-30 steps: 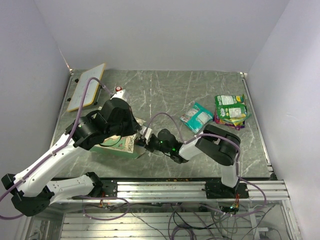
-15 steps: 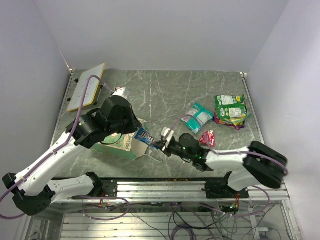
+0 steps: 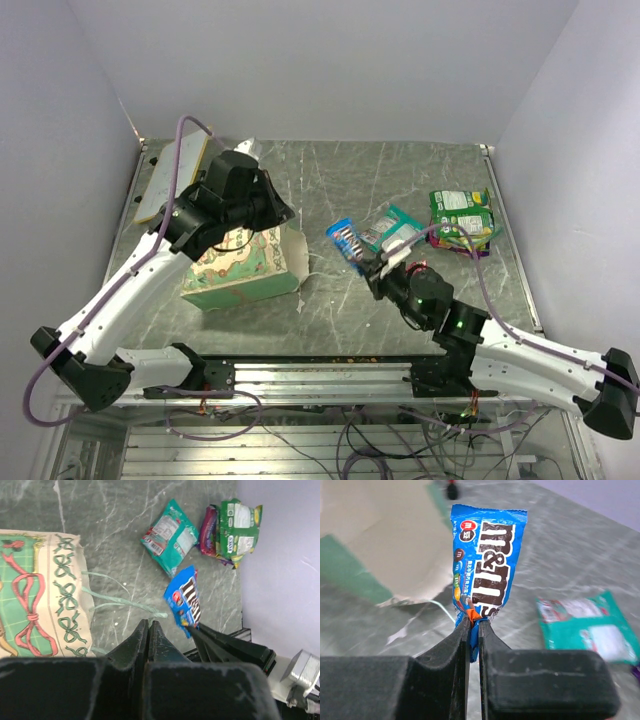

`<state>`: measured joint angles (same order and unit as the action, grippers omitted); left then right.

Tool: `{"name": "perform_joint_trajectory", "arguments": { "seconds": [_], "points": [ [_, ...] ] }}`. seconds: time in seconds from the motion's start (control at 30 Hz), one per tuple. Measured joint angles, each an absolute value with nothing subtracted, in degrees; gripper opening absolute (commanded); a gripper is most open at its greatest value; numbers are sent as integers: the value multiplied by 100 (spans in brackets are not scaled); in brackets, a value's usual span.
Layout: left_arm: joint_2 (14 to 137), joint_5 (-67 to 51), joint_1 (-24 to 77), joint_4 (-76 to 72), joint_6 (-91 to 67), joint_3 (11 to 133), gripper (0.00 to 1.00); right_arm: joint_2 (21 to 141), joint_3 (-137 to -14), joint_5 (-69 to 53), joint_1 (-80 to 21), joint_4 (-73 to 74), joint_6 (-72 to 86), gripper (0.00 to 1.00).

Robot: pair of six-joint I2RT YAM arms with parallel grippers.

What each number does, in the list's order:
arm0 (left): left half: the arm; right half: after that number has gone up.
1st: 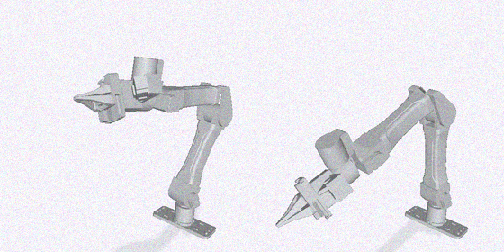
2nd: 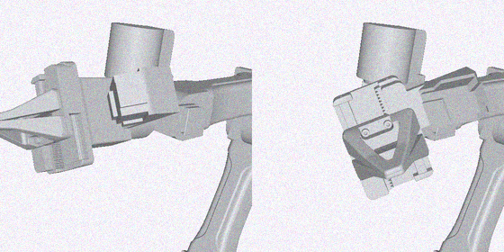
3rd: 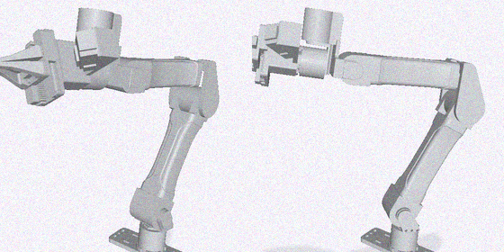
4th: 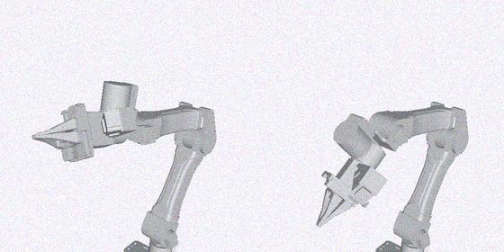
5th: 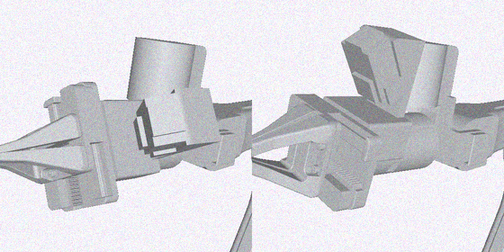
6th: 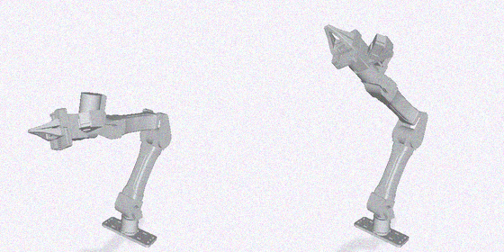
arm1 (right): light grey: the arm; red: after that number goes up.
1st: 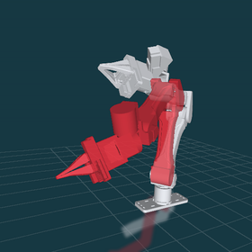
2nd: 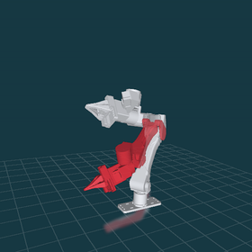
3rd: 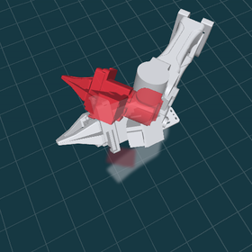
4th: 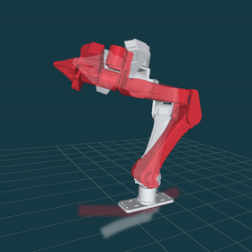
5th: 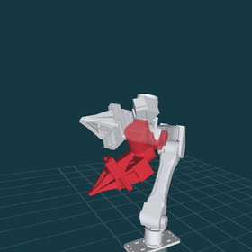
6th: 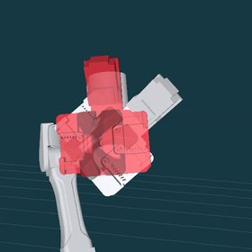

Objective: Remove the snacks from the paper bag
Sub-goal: Take out the snack from the paper bag, then place the snack at the center of the board.

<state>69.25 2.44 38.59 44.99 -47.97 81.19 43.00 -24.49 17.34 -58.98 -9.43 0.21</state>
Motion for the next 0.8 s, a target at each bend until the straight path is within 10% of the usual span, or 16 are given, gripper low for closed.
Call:
{"name": "perform_joint_trajectory", "arguments": {
  "seconds": [0.47, 0.8],
  "points": [
    [7572, -663, 3651, 4038, -4648, 9894, 7, 6479, -4141, 3055, -3070, 598, 1437, 0],
    [6198, -624, 3577, 3710, -5074, 7135, 7, 6724, -4021, 2082, -2602, 851, 1922, 0]
  ]
}}
